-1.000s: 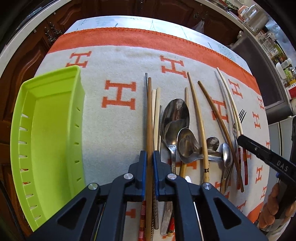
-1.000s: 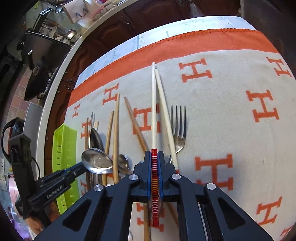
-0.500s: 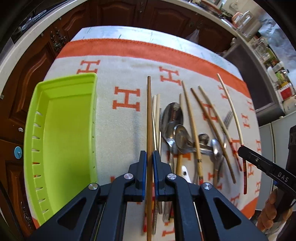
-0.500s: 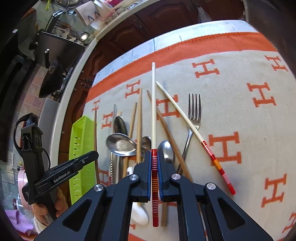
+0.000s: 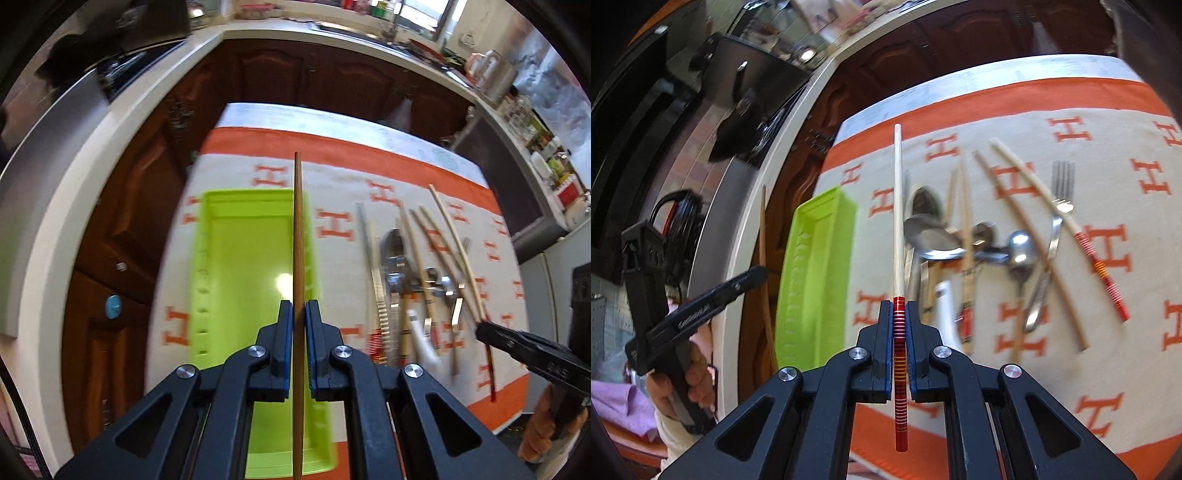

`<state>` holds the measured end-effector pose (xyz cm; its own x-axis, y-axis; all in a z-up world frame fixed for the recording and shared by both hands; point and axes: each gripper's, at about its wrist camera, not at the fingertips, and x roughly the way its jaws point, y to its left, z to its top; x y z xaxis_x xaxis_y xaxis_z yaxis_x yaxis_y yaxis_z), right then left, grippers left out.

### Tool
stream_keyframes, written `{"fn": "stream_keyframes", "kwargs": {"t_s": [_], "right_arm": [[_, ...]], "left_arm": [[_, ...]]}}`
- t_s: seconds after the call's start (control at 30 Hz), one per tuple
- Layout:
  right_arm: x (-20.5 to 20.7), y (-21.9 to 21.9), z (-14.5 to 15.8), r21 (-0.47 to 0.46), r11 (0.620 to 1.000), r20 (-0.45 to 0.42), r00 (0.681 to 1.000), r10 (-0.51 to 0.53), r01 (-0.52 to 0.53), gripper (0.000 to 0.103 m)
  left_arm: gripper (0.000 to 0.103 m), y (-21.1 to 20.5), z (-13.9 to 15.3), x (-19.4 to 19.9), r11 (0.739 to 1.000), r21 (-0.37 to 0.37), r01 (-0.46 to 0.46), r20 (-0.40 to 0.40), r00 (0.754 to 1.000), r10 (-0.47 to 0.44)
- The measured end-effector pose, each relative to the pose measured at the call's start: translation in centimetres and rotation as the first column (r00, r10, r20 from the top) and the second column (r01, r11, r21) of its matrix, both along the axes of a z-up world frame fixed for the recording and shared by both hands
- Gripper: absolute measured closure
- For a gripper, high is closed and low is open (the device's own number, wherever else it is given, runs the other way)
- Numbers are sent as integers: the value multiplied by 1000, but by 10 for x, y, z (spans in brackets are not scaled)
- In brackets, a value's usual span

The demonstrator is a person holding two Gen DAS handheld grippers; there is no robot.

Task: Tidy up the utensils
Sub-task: 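Carry both chopsticks into the lime-green tray and open both tools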

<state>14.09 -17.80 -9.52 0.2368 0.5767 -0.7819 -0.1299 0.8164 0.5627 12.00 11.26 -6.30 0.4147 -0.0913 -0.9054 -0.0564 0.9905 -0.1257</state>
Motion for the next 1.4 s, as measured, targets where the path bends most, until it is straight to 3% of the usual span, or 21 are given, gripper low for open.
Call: {"fn": "stream_keyframes", "kwargs": {"t_s": [0.2, 0.4, 0.5, 0.6, 0.67, 0.73, 0.93, 0.97, 1.03, 1.2, 1.3, 1.37, 1.4], "right_arm": [[-22, 55, 10, -5, 998, -20, 998, 66, -66, 97], [-28, 108, 6, -23, 994, -42, 993, 109, -110, 97], [-27, 131, 1, -18, 992, -59, 991, 122, -123, 97], [-21, 153, -8, -27, 992, -68, 990, 123, -125, 97], [-12, 166, -17, -37, 992, -75, 990, 122, -125, 97], [-10, 178, -24, -44, 991, -89, 989, 119, -123, 97], [3, 198, -52, -68, 991, -151, 983, 103, -114, 95], [3, 201, -54, -82, 990, -153, 983, 101, -114, 93], [2, 201, -56, -97, 988, -148, 984, 101, -116, 73], [0, 204, -55, -116, 987, -120, 988, 98, -112, 69], [-2, 204, -55, -121, 985, -122, 987, 105, -120, 69], [-3, 204, -55, -122, 984, -122, 986, 112, -127, 69], [-6, 202, -54, -119, 985, -122, 986, 112, -126, 69]], "left_arm": [[98, 28, -37, -1, 999, 37, -30, -54, 998, 32], [98, 33, -58, -3, 997, 72, -28, -53, 998, 32], [84, 35, -53, -6, 995, 94, -27, -23, 999, 30], [64, 39, -41, -15, 990, 133, -37, 40, 999, 32], [44, 42, -31, -23, 986, 158, -51, 90, 995, 37], [40, 47, -25, -28, 979, 189, -71, 130, 990, 47], [40, 74, -33, -27, 971, 204, -128, 129, 986, 103], [40, 80, -38, -26, 971, 196, -138, 119, 986, 116], [40, 89, -50, -23, 972, 179, -154, 98, 986, 138], [41, 98, -75, -12, 982, 110, -154, 47, 988, 150], [59, 97, -85, -6, 987, 80, -139, 38, 990, 136], [79, 97, -89, -3, 991, 47, -129, 37, 991, 127], [85, 96, -91, -1, 992, 35, -121, 28, 992, 120]]}}
